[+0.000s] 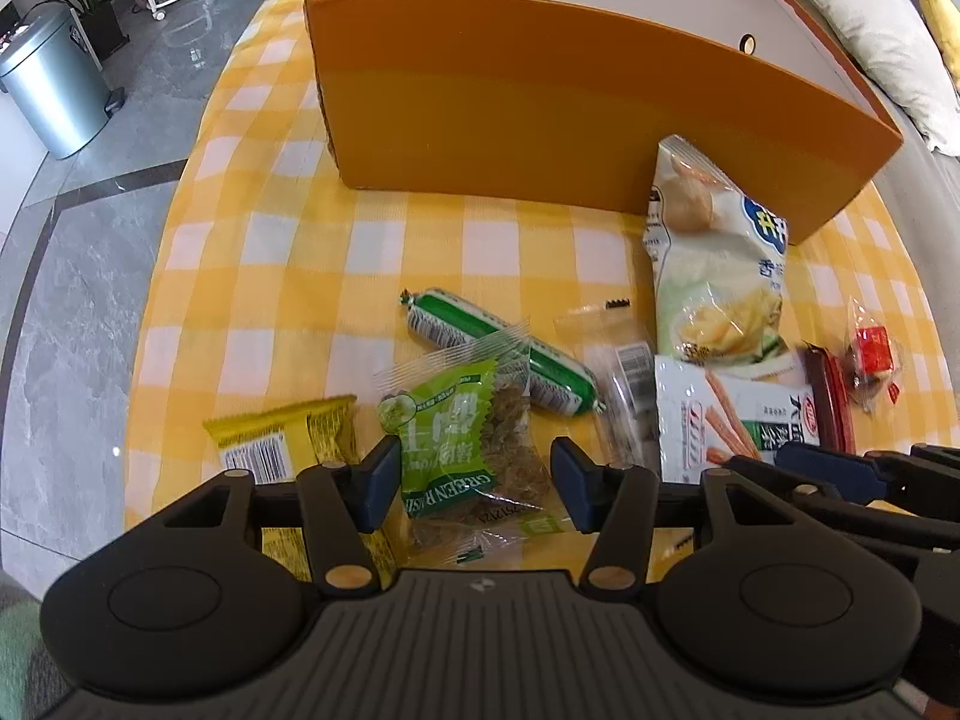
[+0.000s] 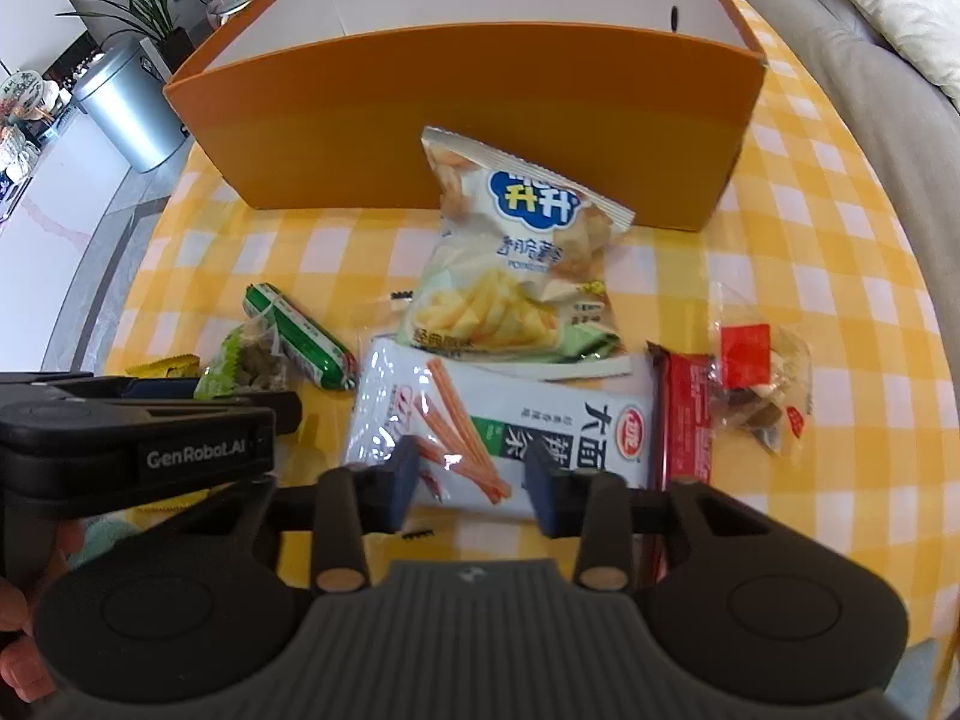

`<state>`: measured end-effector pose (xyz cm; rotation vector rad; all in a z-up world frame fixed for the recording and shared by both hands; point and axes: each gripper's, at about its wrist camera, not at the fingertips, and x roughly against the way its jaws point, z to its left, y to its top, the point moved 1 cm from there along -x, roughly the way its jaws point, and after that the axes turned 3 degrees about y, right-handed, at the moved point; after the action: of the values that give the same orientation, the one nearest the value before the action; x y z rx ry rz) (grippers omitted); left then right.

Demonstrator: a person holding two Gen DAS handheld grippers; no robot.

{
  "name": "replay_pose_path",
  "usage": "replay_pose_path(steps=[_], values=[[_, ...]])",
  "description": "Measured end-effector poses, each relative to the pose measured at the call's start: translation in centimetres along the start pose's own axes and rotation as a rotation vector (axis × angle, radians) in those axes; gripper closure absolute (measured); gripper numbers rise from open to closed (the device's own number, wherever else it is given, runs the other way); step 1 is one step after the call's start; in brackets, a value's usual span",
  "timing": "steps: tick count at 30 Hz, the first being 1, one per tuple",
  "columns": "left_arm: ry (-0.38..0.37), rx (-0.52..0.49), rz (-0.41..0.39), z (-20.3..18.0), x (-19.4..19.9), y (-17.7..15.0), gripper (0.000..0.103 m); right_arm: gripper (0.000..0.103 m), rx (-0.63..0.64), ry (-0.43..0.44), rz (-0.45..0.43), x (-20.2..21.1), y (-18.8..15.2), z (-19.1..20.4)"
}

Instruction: Organize snacks

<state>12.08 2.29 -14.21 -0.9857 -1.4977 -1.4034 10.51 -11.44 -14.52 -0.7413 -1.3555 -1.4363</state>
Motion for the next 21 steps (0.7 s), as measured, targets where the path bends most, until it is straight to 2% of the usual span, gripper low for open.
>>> replay_pose_path(steps=[6, 13, 15, 18, 21], values=[[-0.015, -0.001, 0.002, 0.1, 0.9, -0.4, 0.043, 0.101, -0.041, -0.010, 0.058, 0.5, -1.0, -1.1], [-0.042, -0.013, -0.002, -0.1, 1.6, -0.9, 0.043, 0.103, -0.172, -0.018, 0.144, 0.0, -2.5, -4.1], [-0.042, -0.017, -0.003, -0.3, 1.5, -1.0, 0.043, 0.096, -0.207, -0.017, 0.137, 0.3, -2.6, -4.9], [-0.023, -0.022, -0.012, -0.4, 1.3, -1.1, 0.043, 0.091, -0.291, 0.029, 0.104, 1.0, -2.5, -6.1], [-0.016, -0.013, -0.016, -0.3, 1.3, -1.1, 0.043, 0.074, -0.371, 0.077, 0.059, 1.6, -2.3, -6.7]])
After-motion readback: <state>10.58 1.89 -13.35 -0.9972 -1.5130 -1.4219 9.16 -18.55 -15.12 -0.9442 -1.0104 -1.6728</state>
